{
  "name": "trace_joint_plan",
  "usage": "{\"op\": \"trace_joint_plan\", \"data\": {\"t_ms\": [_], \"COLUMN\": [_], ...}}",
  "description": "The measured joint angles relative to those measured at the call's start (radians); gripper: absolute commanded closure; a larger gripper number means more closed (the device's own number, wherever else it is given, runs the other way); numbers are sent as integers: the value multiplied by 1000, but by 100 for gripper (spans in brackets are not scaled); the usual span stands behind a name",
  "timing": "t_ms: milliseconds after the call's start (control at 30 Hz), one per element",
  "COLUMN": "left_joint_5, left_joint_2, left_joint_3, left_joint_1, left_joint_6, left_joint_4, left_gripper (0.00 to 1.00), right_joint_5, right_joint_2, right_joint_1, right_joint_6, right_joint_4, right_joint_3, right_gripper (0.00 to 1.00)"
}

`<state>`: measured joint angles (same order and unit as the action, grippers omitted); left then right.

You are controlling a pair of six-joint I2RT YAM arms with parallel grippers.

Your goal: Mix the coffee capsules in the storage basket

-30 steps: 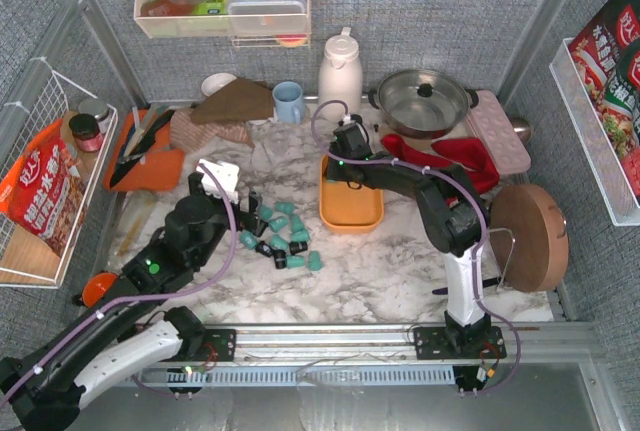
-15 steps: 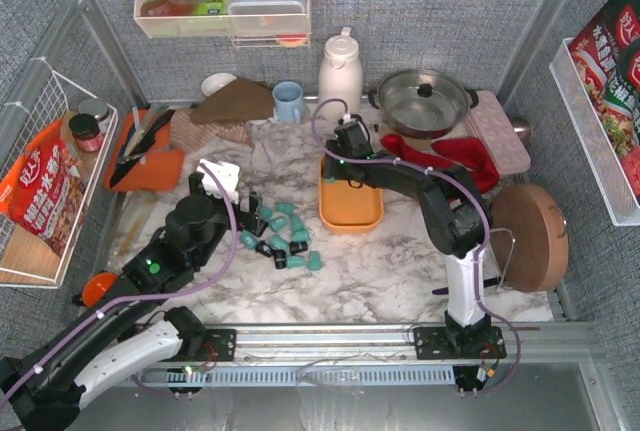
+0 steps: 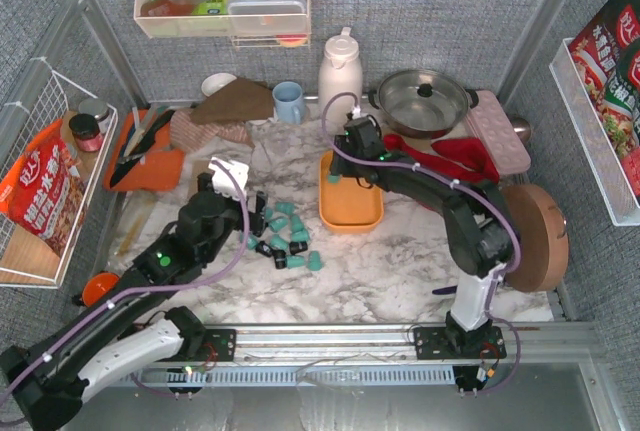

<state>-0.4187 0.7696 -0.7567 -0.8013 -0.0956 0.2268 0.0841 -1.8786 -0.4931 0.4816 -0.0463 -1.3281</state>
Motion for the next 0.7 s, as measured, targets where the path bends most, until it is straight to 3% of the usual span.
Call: {"op": "trace_joint_plan", "data": {"t_ms": [233,433,600,700], "left_joint_5": [10,-43,-102,-113], "left_joint_2": [116,177,176,175], "left_joint_3": [-17,11,109,172], "left_joint_1": [0,16,64,105], "left_joint_6": [-119,-305,-487,-589], "left_joint_4": [30,80,118,117], "left_gripper": [2,15,23,33], "right_joint_5": [12,11,-2,-14], "right_joint_2": [206,386,508,568], "right_joint_1": [-35,-83,-124,-134], "right_joint_6": [-55,-147,-202,-218], "right_joint_4": [-68,-153,-221,-245], "right_joint_3": [121,188,246,287], "right_gripper": [59,60,60,60]}}
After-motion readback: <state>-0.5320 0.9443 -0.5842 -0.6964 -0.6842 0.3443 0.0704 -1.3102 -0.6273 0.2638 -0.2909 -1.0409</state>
